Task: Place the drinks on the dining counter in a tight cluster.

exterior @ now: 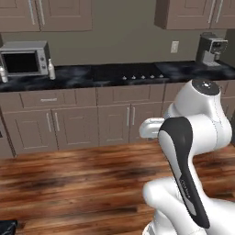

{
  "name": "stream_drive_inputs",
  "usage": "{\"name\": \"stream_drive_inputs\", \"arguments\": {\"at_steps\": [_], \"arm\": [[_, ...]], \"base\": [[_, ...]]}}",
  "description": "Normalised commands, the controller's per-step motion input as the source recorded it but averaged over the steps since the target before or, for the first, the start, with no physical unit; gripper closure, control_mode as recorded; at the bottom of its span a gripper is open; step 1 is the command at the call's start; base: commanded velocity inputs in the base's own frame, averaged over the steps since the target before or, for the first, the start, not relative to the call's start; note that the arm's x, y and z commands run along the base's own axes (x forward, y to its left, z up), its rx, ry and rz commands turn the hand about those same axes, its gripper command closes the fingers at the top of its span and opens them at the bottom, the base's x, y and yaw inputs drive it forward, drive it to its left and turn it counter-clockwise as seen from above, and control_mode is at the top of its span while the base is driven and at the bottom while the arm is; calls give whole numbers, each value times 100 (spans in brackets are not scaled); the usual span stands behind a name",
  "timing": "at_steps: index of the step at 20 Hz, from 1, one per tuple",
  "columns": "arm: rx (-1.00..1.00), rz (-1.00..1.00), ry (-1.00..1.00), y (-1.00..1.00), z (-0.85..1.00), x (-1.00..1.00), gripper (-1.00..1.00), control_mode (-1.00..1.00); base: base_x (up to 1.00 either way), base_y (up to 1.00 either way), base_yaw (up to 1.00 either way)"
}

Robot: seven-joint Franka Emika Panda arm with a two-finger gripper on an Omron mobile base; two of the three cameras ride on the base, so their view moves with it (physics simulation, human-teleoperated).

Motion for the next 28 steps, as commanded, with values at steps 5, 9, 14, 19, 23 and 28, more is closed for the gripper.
{"name": "stream_drive_inputs", "arguments": {"at_steps": [5, 9, 14, 19, 23, 28], "arm": [[0, 0, 0, 0, 0, 0, -100, 100], [0, 0, 0, 0, 0, 0, -100, 100], [0, 0, 0, 0, 0, 0, -100, 100], [0, 0, 0, 0, 0, 0, -100, 100], [0, 0, 0, 0, 0, 0, -100, 100], [0, 0, 0, 0, 0, 0, -100, 100]], "base": [[100, 15, 6], [100, 33, 24], [100, 42, 27], [100, 46, 24], [100, 52, -7], [100, 54, -27]]}}
